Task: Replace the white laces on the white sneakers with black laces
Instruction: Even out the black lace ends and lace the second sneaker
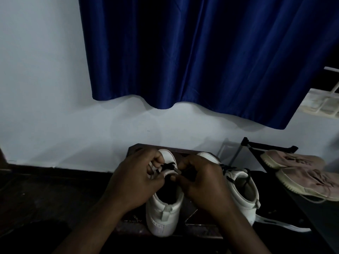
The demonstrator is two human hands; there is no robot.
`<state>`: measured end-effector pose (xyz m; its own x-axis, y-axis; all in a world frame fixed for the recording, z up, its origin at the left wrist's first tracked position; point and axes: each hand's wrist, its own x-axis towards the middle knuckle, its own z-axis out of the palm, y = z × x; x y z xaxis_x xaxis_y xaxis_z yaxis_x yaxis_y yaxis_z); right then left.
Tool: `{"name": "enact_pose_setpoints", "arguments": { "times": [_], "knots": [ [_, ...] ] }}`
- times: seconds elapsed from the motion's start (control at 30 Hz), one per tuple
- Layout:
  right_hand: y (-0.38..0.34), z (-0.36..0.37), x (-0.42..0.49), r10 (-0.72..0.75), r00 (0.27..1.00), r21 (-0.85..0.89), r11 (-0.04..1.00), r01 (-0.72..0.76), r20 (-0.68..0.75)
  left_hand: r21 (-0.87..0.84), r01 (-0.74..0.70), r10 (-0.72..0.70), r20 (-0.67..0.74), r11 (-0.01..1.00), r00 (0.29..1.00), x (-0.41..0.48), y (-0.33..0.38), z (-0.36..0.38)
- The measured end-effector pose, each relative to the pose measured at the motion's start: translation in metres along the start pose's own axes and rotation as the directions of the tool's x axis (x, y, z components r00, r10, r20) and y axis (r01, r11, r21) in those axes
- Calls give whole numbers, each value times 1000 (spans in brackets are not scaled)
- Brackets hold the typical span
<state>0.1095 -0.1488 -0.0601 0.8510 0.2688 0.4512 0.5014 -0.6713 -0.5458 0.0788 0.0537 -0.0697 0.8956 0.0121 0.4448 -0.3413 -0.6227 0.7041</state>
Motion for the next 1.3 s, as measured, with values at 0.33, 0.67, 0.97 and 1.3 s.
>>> {"name": "enact_pose_setpoints", "arguments": {
  "times": [0.33,0.67,0.97,1.3],
  "knots": [
    [-8,13,-1,-147,981,-173,977,124,-127,191,-31,44,-63,981,997,3,1,9],
    [-9,5,-3,-210,975,4,977,211,-76,249,-17,74,-220,968,973,6,4,21],
    [-2,11,3,-131,991,26,991,132,-22,214,-8,56,-222,977,973,6,6,23],
    [20,-60,-6,73,997,59,996,-72,-5,7,11,-10,-82,1000,997,-5,-4,9]
  ]
}}
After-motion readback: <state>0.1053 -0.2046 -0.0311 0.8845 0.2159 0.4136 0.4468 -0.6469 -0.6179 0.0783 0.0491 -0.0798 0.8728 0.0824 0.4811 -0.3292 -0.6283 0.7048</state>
